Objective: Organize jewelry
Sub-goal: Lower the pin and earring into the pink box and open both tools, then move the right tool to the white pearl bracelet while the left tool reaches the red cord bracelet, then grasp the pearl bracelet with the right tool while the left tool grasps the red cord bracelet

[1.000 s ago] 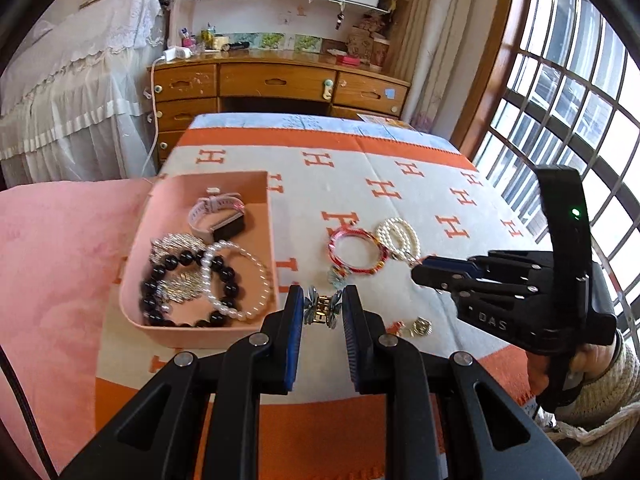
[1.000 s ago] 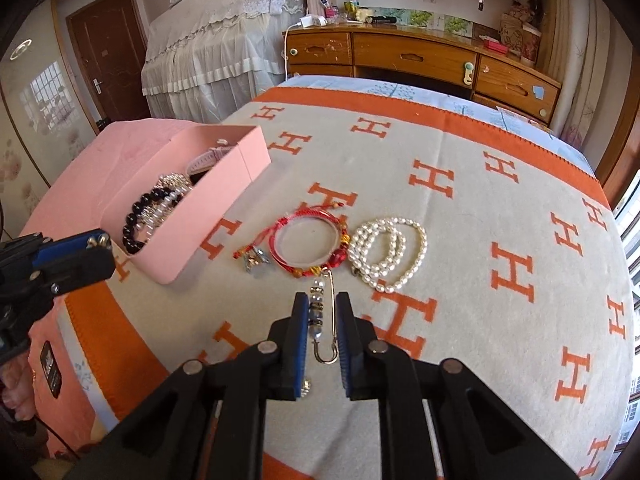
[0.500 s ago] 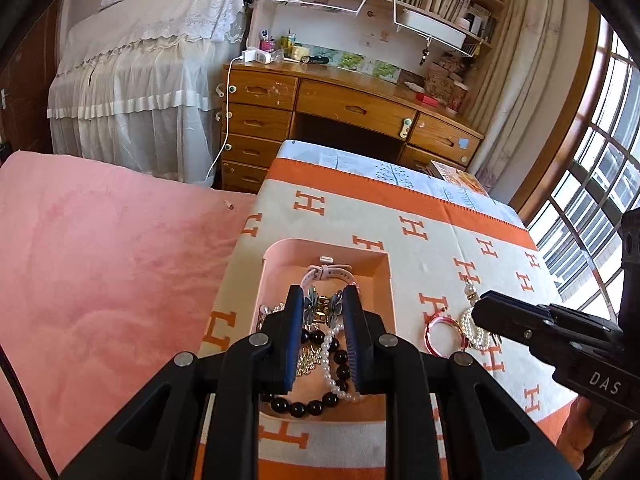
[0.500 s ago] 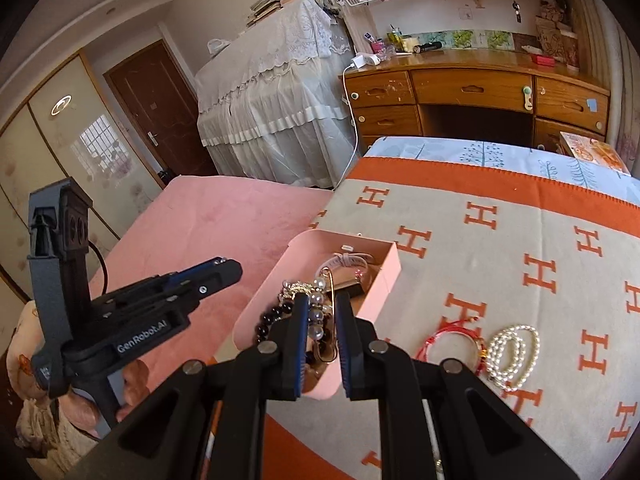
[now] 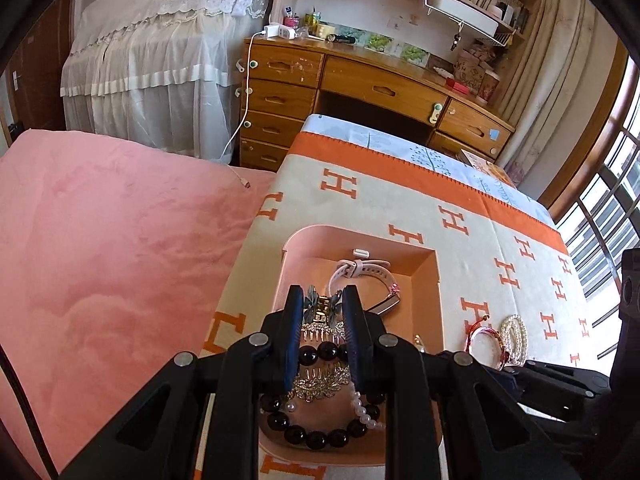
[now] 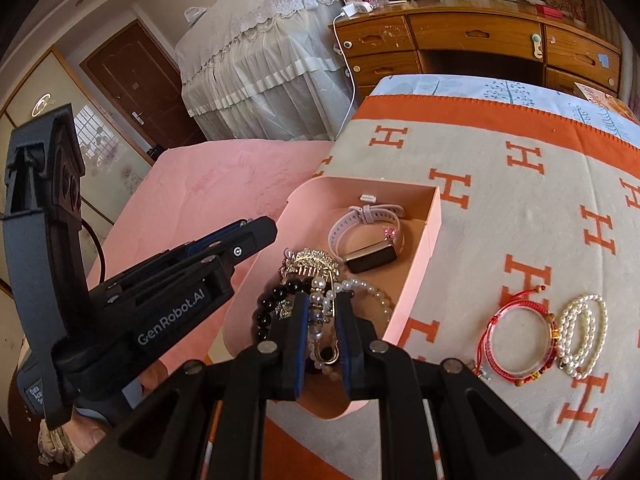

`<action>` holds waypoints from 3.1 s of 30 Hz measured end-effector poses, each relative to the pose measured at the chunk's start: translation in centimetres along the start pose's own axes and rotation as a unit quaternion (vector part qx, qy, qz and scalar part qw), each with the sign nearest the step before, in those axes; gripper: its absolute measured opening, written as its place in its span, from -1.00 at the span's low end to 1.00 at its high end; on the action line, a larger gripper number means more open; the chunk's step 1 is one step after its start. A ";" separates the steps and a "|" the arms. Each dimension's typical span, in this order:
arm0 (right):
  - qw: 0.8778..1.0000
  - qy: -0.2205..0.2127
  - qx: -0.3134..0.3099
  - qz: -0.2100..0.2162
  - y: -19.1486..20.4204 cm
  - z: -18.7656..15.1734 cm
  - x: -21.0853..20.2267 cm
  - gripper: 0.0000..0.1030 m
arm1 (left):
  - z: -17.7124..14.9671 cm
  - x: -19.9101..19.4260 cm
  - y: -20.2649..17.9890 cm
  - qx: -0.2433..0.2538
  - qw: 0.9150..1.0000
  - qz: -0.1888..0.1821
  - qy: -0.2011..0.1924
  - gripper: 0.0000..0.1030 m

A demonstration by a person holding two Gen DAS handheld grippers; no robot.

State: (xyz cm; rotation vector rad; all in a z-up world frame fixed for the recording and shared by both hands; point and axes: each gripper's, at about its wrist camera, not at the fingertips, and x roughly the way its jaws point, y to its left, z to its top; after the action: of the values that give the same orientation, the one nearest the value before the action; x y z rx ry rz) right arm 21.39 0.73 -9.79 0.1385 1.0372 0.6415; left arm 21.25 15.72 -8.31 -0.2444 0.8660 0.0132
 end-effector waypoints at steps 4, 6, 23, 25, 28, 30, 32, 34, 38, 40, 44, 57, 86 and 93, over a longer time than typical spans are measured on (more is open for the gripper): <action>1.000 0.009 -0.012 -0.014 0.7 -0.7 0.7 -0.72 | -0.5 -0.1 -0.5 0.014 1.000 0.008 -0.008 -0.64; 1.000 0.006 -0.019 -0.024 1.1 -1.0 0.8 -0.72 | -0.6 -0.2 -0.8 0.017 1.000 0.011 -0.009 -0.36; 0.998 -0.021 -0.031 -0.058 1.7 -3.7 -1.9 -0.72 | -1.0 -3.2 -2.9 0.051 0.998 0.022 -0.042 0.24; 0.998 -0.023 -0.029 -0.058 1.5 -3.8 -2.2 -0.72 | -1.0 -3.5 -3.2 0.055 0.997 0.022 -0.045 0.25; 0.997 -0.027 -0.029 -0.061 1.2 -4.1 -2.8 -0.72 | -1.1 -4.1 -3.6 0.058 0.997 0.021 -0.050 0.25; 0.997 -0.030 -0.027 -0.062 0.9 -4.3 -3.2 -0.72 | -1.1 -4.5 -3.9 0.060 0.997 0.020 -0.053 0.25; 0.997 -0.032 -0.025 -0.062 0.7 -4.5 -3.5 -0.72 | -1.2 -4.8 -4.2 0.063 0.996 0.020 -0.055 0.26; 0.997 -0.034 -0.024 -0.063 0.5 -4.6 -3.9 -0.72 | -1.4 -5.1 -4.5 0.067 0.996 0.019 -0.056 0.26; 0.997 -0.042 -0.020 -0.067 -0.1 -4.9 -4.7 -0.72 | -1.7 -5.5 -5.7 0.079 0.995 0.016 -0.058 0.31; 0.996 -0.047 -0.017 -0.070 -0.6 -5.1 -5.2 -0.72 | -2.0 -5.6 -6.2 0.086 0.994 0.015 -0.059 0.33; 0.996 -0.054 -0.007 -0.075 -1.6 -5.5 -6.1 -0.72 | -2.5 -5.6 -7.5 0.100 0.993 0.013 -0.054 0.33; 0.994 -0.063 0.040 -0.085 -6.9 -6.3 -8.1 -0.72 | -5.0 -4.9 -12.5 0.141 0.989 0.004 -0.035 0.34; 0.992 -0.014 0.103 -0.077 -19.4 -1.2 -9.8 -0.46 | -1.2 1.4 -16.4 0.102 0.988 -0.069 0.094 -0.01; 0.992 0.067 0.088 -0.060 -19.0 -0.2 -5.0 -0.46 | -1.2 4.6 -15.8 0.092 0.980 -0.062 0.168 -0.21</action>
State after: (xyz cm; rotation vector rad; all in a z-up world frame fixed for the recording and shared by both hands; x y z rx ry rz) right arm 27.68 -17.48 -13.71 0.1872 1.2229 0.4551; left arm 25.14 -0.31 -9.26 -0.1277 1.1792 -0.2301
